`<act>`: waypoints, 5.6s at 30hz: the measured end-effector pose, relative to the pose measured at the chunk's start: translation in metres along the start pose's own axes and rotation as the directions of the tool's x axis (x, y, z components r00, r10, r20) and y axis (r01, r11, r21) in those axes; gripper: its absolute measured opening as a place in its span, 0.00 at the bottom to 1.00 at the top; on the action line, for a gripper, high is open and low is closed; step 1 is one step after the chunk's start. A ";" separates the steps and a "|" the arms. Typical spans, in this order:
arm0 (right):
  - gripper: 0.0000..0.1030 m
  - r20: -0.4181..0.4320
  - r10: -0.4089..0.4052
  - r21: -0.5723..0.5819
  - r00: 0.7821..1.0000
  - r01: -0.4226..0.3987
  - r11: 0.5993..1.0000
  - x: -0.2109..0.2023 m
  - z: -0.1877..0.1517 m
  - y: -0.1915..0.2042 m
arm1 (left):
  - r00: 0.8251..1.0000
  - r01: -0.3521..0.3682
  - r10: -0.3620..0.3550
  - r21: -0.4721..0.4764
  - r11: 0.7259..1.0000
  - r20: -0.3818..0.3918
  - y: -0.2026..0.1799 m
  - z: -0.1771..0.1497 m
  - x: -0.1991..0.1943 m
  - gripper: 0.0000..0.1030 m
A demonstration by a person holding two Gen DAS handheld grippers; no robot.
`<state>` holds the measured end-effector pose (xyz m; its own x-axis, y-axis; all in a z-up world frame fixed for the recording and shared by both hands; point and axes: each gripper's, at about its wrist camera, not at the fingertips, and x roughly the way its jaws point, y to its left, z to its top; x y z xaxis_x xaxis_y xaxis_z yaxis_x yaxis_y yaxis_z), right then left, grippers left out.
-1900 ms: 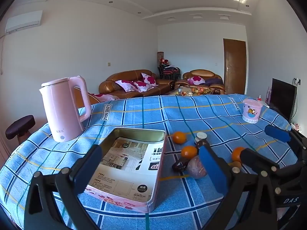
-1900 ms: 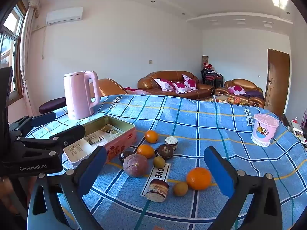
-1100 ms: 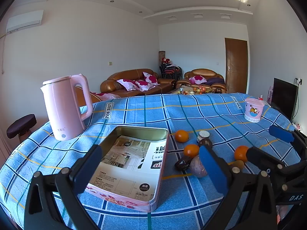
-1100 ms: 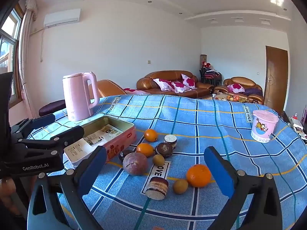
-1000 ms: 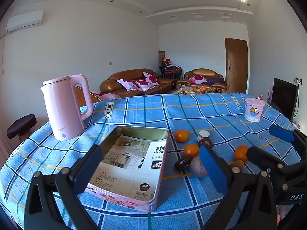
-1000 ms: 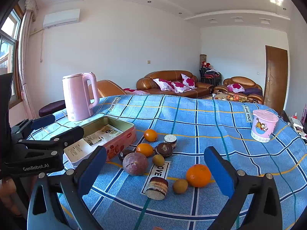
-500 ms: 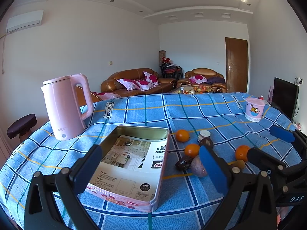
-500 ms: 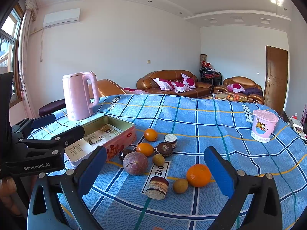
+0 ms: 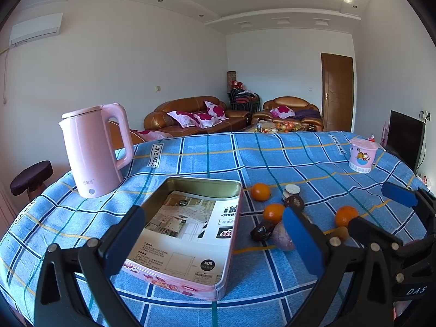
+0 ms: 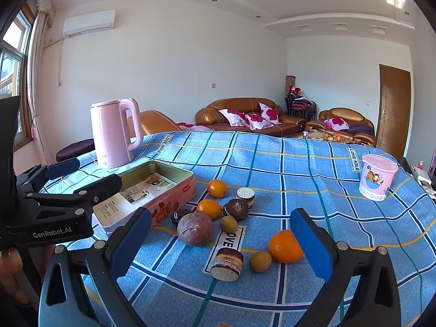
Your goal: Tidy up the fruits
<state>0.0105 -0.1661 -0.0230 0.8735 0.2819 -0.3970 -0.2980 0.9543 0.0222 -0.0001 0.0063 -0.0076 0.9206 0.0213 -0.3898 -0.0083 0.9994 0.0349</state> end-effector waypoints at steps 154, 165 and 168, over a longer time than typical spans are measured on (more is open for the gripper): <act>0.36 0.010 -0.065 0.030 0.998 0.065 0.997 0.024 -0.051 -0.015 | 0.964 0.264 -0.261 0.056 0.963 -0.053 -0.059 -0.018 0.049 0.46; 0.36 0.018 -0.044 0.008 0.999 0.044 0.999 0.022 -0.051 -0.014 | 0.967 0.256 -0.256 0.037 0.966 -0.012 -0.051 -0.018 0.039 0.46; 0.36 0.001 -0.054 -0.015 0.999 0.054 0.998 0.025 -0.049 -0.010 | 0.966 0.260 -0.260 0.013 0.966 -0.016 -0.042 -0.018 0.037 0.46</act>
<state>0.0161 -0.1735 -0.0785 0.8886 0.2304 -0.3967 -0.2562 0.9665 -0.0126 0.0276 -0.0340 -0.0399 0.8850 -0.2386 -0.3999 0.2363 0.9701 -0.0558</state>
